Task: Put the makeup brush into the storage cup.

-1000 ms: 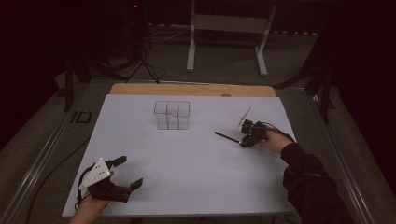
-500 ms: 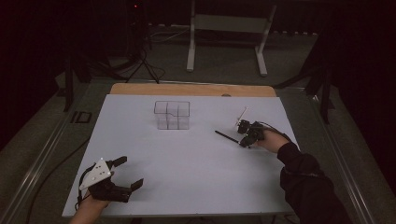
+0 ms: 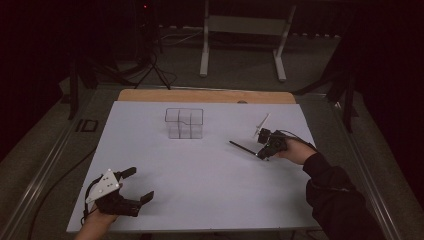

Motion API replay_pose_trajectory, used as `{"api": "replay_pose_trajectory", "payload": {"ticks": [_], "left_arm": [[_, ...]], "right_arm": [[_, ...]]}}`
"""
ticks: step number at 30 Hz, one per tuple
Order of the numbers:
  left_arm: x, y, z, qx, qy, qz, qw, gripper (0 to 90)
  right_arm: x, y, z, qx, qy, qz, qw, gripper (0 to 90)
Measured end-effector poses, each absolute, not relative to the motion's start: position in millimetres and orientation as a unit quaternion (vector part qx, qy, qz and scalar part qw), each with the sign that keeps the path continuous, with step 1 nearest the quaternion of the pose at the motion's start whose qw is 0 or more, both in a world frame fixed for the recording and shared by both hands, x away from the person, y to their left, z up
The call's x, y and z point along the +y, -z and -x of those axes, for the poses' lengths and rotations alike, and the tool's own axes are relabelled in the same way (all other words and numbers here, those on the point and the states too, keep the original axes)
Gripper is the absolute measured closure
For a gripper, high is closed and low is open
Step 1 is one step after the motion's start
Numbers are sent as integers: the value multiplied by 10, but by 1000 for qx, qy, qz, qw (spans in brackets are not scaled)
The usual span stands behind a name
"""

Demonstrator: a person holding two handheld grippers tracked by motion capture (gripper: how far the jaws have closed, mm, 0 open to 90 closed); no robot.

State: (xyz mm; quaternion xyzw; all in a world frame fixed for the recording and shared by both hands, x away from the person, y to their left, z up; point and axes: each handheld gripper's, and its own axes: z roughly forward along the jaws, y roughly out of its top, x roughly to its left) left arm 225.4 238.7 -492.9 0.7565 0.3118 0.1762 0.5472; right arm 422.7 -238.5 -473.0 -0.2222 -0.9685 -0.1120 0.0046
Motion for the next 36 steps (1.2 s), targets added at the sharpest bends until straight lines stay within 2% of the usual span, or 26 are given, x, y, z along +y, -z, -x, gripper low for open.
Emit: {"api": "replay_pose_trajectory", "payload": {"ticks": [9, 22, 24, 27, 36], "left_arm": [[2365, 4920, -2268, 314, -171, -757, 547, 5], [2113, 4777, -2347, 289, -147, -791, 519, 5], [2075, 4741, -2389, 287, -119, -807, 503, 5], [2048, 4708, -2421, 263, -108, -818, 500, 5], [1805, 4618, -2526, 220, -141, -847, 463, 6]], "right_arm": [[-2279, 4772, -4093, -979, 97, 178, 32, 838], [-2005, 4715, -3930, -988, 81, 117, 58, 838], [-1961, 4701, -3902, -989, 78, 107, 64, 838], [-1902, 4683, -3865, -991, 73, 96, 65, 838], [-1754, 4600, -3820, -992, 70, 73, 70, 837]]}}
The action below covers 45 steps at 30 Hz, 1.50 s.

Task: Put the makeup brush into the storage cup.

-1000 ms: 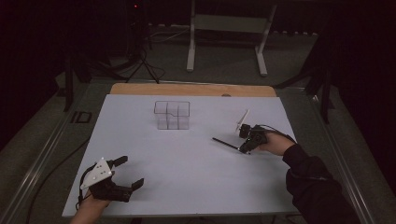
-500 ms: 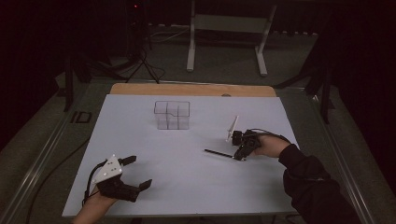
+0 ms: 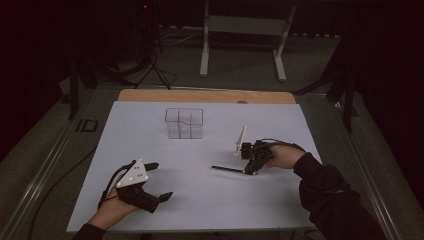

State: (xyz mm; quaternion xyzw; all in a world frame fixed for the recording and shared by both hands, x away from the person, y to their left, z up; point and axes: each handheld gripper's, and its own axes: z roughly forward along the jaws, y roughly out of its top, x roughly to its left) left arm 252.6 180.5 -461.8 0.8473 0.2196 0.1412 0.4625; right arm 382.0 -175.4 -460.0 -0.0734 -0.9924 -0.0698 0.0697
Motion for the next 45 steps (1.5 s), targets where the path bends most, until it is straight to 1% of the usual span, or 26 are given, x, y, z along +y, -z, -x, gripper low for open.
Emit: {"api": "replay_pose_trajectory", "payload": {"ticks": [1, 3, 6, 13, 17, 24, 25, 29, 30, 34, 39, 45], "left_arm": [[1805, 4618, -2526, 220, -141, -847, 463, 16], [1700, 4582, -2560, 200, -155, -857, 448, 27], [1597, 4569, -2582, 186, -162, -865, 438, 28], [1438, 4595, -2624, 164, -167, -878, 417, 32], [1322, 4635, -2665, 145, -180, -896, 379, 48], [1167, 4649, -2712, 122, -194, -908, 351, 68], [1148, 4650, -2717, 118, -201, -908, 348, 92], [1082, 4656, -2741, 108, -210, -912, 336, 130], [1067, 4661, -2748, 107, -210, -912, 335, 153], [1006, 4668, -2763, 97, -221, -915, 322, 166], [900, 4682, -2752, 78, -240, -918, 306, 216], [812, 4684, -2753, 62, -247, -920, 299, 308]], "right_arm": [[-1754, 4600, -3820, -992, 70, 73, 70, 837], [-1685, 4571, -3807, -993, 66, 64, 72, 838], [-1628, 4553, -3792, -994, 62, 58, 74, 838], [-1539, 4541, -3773, -995, 54, 43, 77, 838], [-1477, 4500, -3756, -995, 56, 32, 75, 838], [-1348, 4424, -3724, -996, 50, 18, 70, 838], [-1324, 4418, -3725, -996, 50, 17, 69, 838], [-1245, 4417, -3714, -996, 48, 13, 72, 838], [-1228, 4420, -3708, -996, 46, 11, 72, 838], [-1172, 4442, -3709, -996, 42, 13, 74, 838], [-1081, 4432, -3704, -997, 34, 8, 73, 838], [-991, 4399, -3692, -996, 41, 3, 79, 838]]}}
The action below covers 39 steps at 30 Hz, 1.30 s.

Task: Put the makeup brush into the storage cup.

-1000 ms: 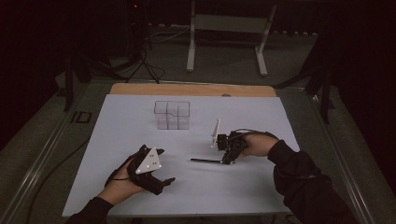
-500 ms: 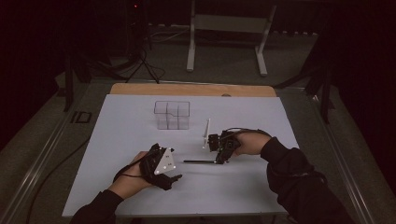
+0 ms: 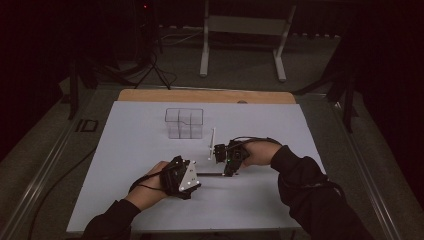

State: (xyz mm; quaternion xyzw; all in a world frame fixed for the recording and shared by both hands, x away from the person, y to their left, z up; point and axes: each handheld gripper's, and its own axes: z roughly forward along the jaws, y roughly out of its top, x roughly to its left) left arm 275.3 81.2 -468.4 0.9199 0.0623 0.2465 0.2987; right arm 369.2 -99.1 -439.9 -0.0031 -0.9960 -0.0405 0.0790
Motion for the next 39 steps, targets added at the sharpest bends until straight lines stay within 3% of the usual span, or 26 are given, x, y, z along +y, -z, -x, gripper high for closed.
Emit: {"api": "replay_pose_trajectory", "payload": {"ticks": [3, 4, 9, 18, 25, 33, 39], "left_arm": [[754, 4673, -2761, 45, -245, -923, 293, 341], [738, 4673, -2759, 41, -243, -924, 292, 409], [642, 4688, -2798, 26, -241, -928, 283, 450], [481, 4737, -2846, -1, -236, -941, 243, 614], [431, 4773, -2870, -7, -245, -937, 250, 649], [431, 4769, -2874, -11, -248, -931, 269, 761], [410, 4786, -2871, -32, -248, -940, 234, 832]], "right_arm": [[-948, 4405, -3686, -996, 35, 1, 78, 837], [-928, 4408, -3684, -996, 33, 0, 80, 838], [-872, 4395, -3677, -996, 33, 1, 84, 838], [-846, 4384, -3688, -996, 31, 6, 89, 837], [-850, 4350, -3701, -994, 48, 10, 102, 838], [-859, 4316, -3707, -993, 56, 14, 106, 838], [-861, 4322, -3708, -993, 56, 15, 106, 838]]}}
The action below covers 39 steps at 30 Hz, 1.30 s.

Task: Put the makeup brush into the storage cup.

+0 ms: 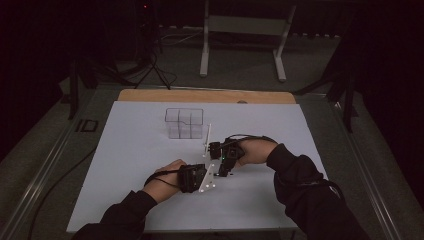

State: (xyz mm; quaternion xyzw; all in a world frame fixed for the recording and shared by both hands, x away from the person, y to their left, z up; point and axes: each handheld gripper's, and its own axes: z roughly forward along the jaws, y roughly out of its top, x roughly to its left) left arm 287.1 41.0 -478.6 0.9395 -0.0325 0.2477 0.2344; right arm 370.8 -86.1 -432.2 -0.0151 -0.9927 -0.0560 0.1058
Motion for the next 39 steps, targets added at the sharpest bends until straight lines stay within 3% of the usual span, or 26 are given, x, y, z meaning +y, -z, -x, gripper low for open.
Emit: {"api": "replay_pose_trajectory", "payload": {"ticks": [9, 12, 17, 29, 39], "left_arm": [[387, 4812, -2880, -28, -246, -942, 226, 846], [437, 4807, -2914, -28, -259, -938, 230, 847], [515, 4805, -2968, 13, -244, -939, 244, 847], [644, 4733, -3044, 61, -225, -940, 248, 848], [768, 4684, -3161, 113, -214, -937, 254, 848]], "right_arm": [[-850, 4352, -3709, -992, 53, 26, 112, 820], [-873, 4320, -3718, -991, 71, 31, 108, 675], [-950, 4171, -3733, -989, 108, 44, 96, 559], [-1260, 3879, -3784, -973, 205, 83, 63, 175], [-1526, 3763, -3752, -956, 277, 94, 15, 151]]}}
